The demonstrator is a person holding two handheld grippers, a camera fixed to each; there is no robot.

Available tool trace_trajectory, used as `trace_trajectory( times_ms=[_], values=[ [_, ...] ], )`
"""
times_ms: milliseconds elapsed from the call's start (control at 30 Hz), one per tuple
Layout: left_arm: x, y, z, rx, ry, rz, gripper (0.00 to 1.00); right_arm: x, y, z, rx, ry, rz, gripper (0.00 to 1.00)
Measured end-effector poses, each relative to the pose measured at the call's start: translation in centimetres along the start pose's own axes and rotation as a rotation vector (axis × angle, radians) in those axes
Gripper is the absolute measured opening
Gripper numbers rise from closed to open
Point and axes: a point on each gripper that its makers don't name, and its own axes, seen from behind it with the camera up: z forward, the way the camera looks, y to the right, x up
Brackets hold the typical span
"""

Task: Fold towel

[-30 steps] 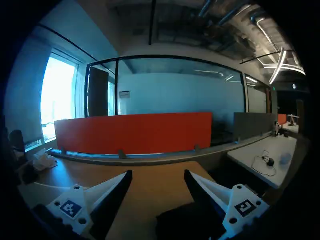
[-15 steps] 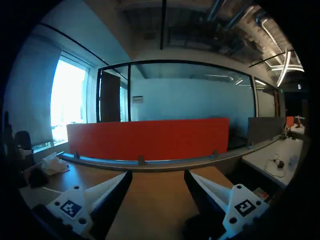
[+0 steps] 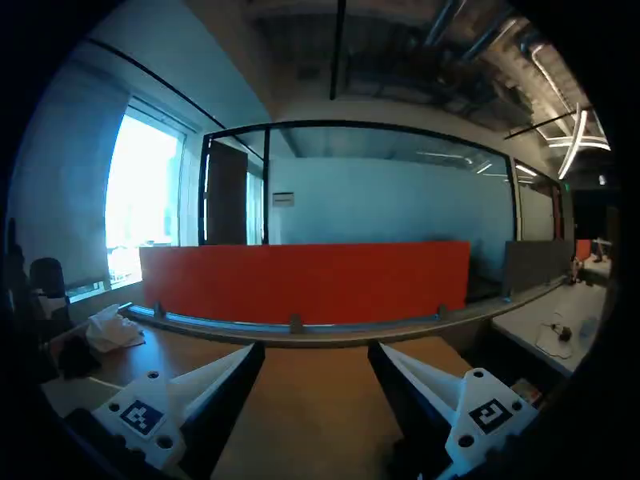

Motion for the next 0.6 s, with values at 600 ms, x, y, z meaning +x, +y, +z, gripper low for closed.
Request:
trace_trajectory(
  times_ms=[600],
  values=[
    [-2.6,-0.4,0.3,-0.017,-0.016,0.043,0.94,-1.4,-1.3,0.0,-0.016,0.005,0.01,1.0]
  ],
)
